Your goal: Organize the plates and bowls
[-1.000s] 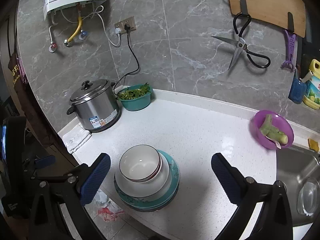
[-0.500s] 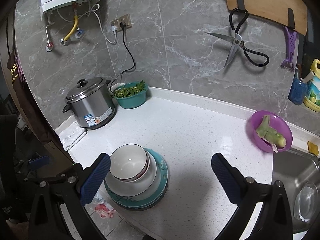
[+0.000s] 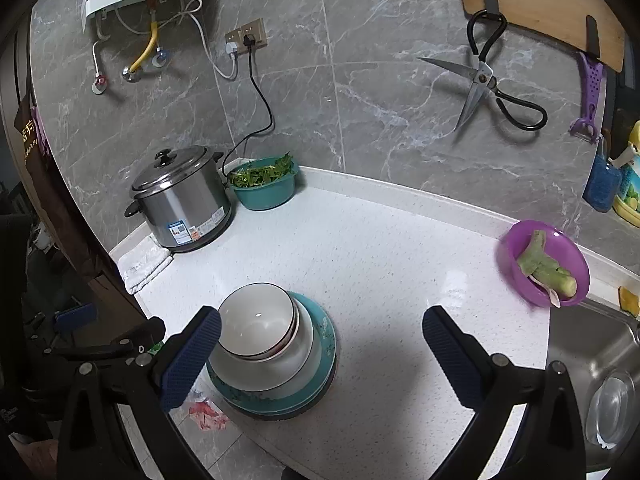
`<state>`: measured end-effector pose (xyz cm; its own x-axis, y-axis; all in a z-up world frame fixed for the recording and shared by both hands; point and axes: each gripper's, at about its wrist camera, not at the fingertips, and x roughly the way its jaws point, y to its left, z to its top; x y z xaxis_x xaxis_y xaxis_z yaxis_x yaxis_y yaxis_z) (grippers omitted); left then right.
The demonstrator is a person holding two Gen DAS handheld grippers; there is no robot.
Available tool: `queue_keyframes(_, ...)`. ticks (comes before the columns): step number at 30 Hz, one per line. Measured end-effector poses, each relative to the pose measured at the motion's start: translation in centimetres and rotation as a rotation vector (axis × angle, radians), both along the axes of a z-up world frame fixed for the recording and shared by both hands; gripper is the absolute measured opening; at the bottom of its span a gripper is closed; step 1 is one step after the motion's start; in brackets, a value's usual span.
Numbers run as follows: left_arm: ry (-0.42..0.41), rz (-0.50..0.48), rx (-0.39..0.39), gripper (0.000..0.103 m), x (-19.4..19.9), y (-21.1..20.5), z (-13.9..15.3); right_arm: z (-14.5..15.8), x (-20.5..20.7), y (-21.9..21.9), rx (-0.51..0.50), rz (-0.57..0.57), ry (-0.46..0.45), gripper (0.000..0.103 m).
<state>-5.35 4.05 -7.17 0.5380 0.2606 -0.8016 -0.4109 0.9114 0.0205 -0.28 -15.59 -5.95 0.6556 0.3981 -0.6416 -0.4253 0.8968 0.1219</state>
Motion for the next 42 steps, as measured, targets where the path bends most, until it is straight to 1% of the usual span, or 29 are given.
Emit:
queue_keyframes(27, 0.001, 0.005, 0.002, 0.103, -0.12, -0.16, -0.32, -0.33, 0.30, -0.11, -0.003, 0.002, 0.008, 0.103)
queue_keyframes(42, -0.002, 0.000, 0.006, 0.103, -0.11, -0.08, -0.37, -0.74, -0.02, -0.42, -0.020, -0.026, 0.012, 0.103)
